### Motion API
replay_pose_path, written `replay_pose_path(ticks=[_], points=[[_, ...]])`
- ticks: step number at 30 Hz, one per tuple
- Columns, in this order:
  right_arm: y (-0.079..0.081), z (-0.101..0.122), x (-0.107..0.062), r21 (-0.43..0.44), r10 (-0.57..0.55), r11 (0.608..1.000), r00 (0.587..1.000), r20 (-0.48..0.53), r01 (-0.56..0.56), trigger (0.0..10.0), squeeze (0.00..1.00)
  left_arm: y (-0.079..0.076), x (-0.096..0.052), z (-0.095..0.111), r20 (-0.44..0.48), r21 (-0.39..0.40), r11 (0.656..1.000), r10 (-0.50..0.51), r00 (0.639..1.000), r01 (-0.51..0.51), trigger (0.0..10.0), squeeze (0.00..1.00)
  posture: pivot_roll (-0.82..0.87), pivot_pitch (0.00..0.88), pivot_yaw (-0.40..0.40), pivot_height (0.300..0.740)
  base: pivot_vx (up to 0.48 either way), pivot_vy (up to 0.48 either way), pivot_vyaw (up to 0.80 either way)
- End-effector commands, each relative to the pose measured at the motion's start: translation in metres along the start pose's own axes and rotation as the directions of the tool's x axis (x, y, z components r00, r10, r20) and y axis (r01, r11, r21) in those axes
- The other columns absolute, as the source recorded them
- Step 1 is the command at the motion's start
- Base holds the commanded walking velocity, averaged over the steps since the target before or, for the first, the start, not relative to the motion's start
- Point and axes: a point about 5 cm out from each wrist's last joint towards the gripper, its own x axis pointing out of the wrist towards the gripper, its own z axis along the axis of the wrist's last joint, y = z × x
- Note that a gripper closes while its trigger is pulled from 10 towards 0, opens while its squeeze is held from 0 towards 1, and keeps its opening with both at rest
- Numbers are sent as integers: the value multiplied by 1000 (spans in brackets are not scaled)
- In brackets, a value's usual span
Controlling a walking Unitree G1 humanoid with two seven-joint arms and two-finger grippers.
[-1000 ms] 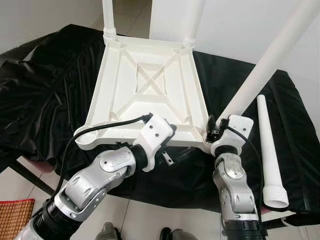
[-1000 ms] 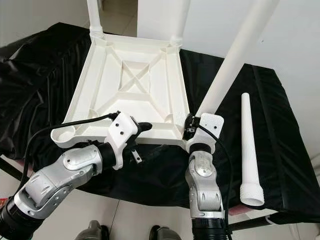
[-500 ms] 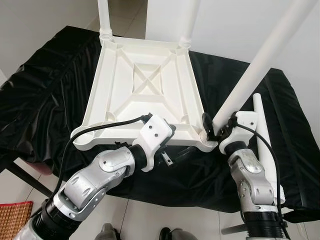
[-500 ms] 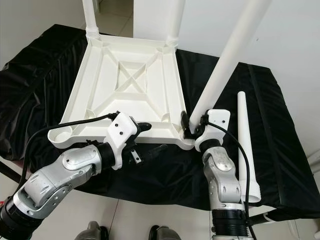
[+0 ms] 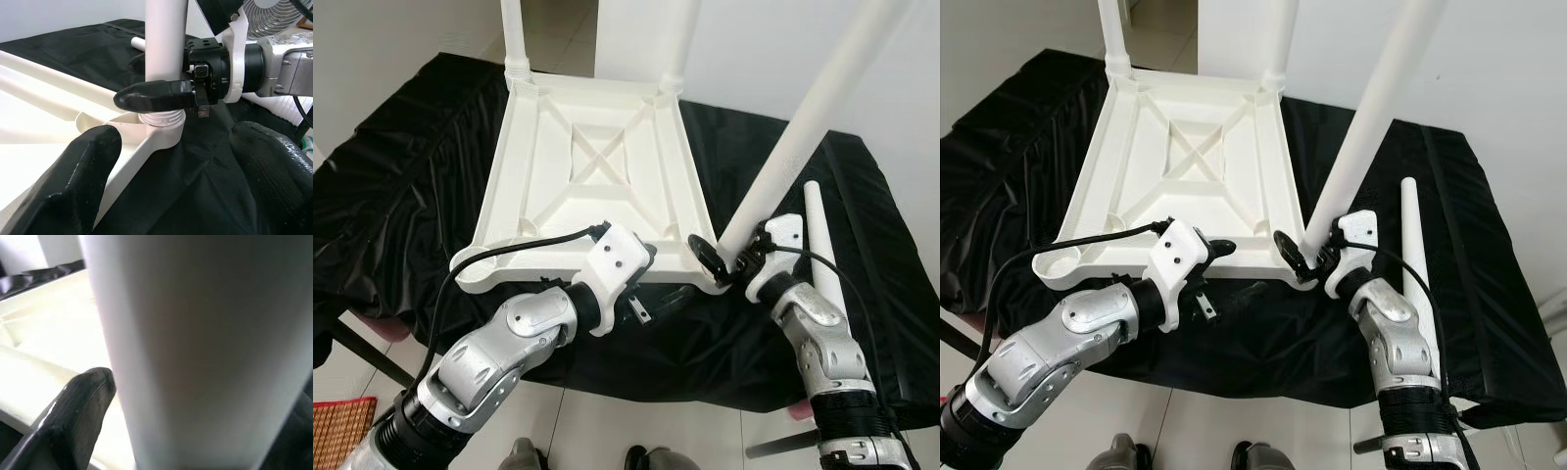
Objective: Building children table
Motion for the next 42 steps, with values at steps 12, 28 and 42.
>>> replay_pose_path(ticks=[12,28,42], points=[[-6,-13,-3,-12,89,996,995,-54,-89,0,0,-5,-2,-2,-13,-15,994,-111,994,111,10000,0,80,126,-83,740,0,0,0],[-4,-10,-9,21,-229,973,973,0,229,10000,0,-2,-1,-3,-14,-68,994,-84,996,82,10000,0,62,159,-85,740,0,0,0],[36,-7,-12,105,-593,801,805,5,589,10000,0,-2,-3,-5,-22,-68,994,-90,996,89,10000,0,57,167,-88,740,0,0,0]])
